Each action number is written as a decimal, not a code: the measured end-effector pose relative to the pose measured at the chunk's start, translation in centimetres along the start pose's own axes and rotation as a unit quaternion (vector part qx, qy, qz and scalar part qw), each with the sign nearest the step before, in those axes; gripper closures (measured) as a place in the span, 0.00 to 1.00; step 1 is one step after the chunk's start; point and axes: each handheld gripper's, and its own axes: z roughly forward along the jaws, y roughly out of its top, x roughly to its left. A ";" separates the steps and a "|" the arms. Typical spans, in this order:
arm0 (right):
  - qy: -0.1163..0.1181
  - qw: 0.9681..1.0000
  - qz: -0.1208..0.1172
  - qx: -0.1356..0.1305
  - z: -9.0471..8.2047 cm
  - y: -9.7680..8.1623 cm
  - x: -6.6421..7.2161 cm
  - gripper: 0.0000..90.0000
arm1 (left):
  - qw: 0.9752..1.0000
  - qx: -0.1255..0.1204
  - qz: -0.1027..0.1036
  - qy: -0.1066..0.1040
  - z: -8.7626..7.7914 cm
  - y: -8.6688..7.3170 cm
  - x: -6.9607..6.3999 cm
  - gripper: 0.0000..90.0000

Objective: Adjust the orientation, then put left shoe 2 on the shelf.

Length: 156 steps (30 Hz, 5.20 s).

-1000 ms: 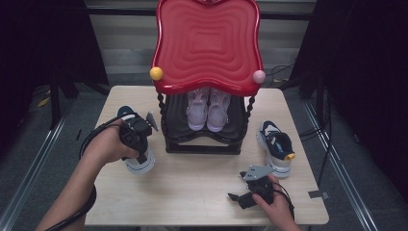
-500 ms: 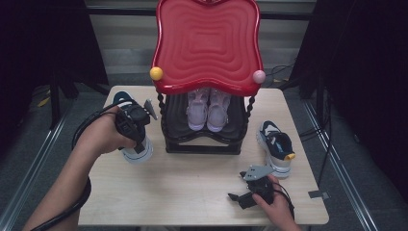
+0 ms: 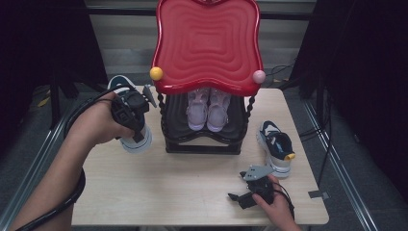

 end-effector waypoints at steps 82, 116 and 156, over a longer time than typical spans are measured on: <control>0.000 1.000 0.000 -0.001 0.0 0.0 0.0 0.12 | 0.989 -0.062 0.082 0.103 -14.2 8.4 -4.1 0.85; 0.000 1.000 0.001 -0.001 0.0 0.0 0.0 0.12 | 0.981 -0.063 0.142 0.117 -13.0 15.2 -3.6 0.84; 0.000 1.000 0.002 -0.001 0.0 0.0 0.0 0.12 | 0.973 -0.050 0.188 0.123 -10.8 18.4 -2.1 0.82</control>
